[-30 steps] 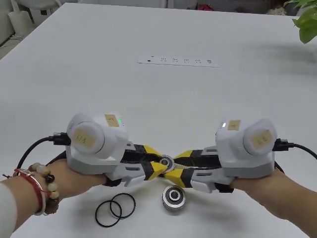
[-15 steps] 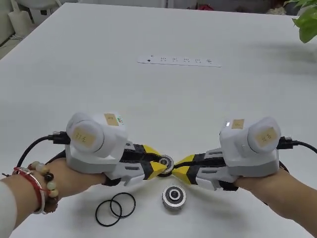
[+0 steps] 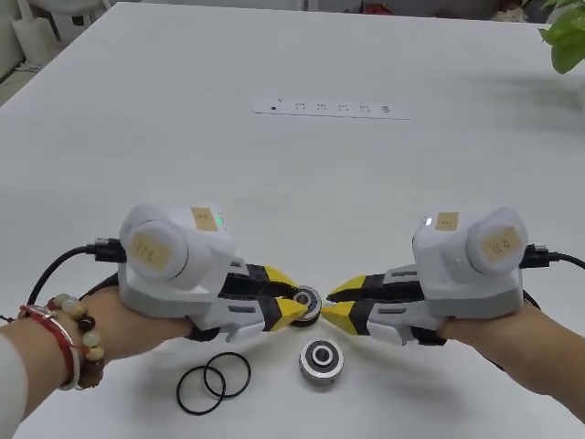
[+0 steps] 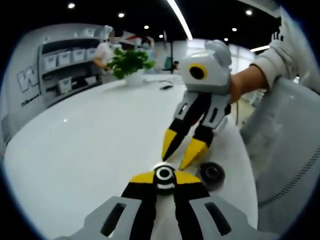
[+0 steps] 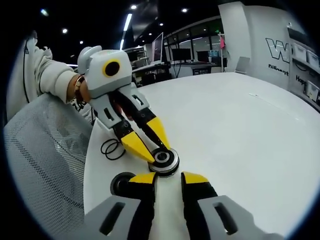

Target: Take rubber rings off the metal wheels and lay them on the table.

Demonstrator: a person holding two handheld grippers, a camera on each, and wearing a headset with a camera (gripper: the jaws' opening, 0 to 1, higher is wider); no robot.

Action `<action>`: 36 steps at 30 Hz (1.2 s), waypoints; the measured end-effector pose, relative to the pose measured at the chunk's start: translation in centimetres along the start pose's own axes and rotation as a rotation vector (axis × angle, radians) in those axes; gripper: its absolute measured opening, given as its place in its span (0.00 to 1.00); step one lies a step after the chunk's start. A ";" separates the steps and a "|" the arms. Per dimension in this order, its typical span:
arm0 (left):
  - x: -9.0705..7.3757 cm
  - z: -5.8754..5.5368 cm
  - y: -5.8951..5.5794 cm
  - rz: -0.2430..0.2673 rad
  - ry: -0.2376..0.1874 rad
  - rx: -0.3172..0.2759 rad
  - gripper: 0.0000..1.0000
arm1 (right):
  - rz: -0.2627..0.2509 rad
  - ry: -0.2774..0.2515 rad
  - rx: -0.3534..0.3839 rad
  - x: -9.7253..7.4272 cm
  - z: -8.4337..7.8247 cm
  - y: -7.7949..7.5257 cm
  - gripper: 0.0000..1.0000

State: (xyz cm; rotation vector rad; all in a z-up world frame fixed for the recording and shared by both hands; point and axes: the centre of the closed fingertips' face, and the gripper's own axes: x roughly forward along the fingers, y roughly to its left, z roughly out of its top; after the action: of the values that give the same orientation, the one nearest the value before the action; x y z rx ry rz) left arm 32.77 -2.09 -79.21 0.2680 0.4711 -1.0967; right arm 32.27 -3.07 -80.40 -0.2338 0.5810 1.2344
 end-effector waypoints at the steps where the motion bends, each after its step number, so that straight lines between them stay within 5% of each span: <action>1: 0.0 0.0 0.0 0.000 -0.002 0.001 0.13 | 0.006 -0.003 -0.011 0.1 0.1 0.2 0.22; 12: 0.1 0.1 0.2 -0.010 -0.034 -0.016 0.13 | 0.038 -0.026 -0.056 1.7 1.2 0.3 0.26; 25: 0.1 0.1 0.3 -0.006 -0.035 -0.019 0.13 | 0.056 -0.024 -0.052 0.9 0.8 0.2 0.22; 28: 0.1 0.1 0.3 0.000 -0.033 -0.019 0.13 | 0.057 0.002 -0.074 0.6 0.3 0.1 0.17; 29: 0.0 0.1 0.5 0.006 -0.031 -0.019 0.13 | 0.058 0.006 -0.068 0.4 0.1 0.0 0.06; 30: -0.1 0.1 0.4 -0.002 -0.033 -0.029 0.13 | 0.029 -0.009 -0.003 0.4 0.0 -0.5 0.01; 31: 0.0 0.1 0.3 -0.003 -0.033 -0.027 0.13 | 0.043 -0.039 0.003 0.5 0.5 -0.5 0.00; 33: 0.0 0.1 0.3 0.002 -0.031 -0.021 0.13 | 0.031 0.008 -0.062 0.4 0.2 -0.5 0.00; 36: 0.0 0.0 0.3 0.000 -0.031 -0.017 0.13 | 0.028 0.009 -0.056 0.4 0.2 -0.3 0.00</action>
State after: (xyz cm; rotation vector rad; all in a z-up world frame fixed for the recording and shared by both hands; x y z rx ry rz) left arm 33.04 -1.97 -79.16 0.2354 0.4526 -1.0948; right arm 32.65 -2.76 -80.49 -0.2790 0.5593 1.2786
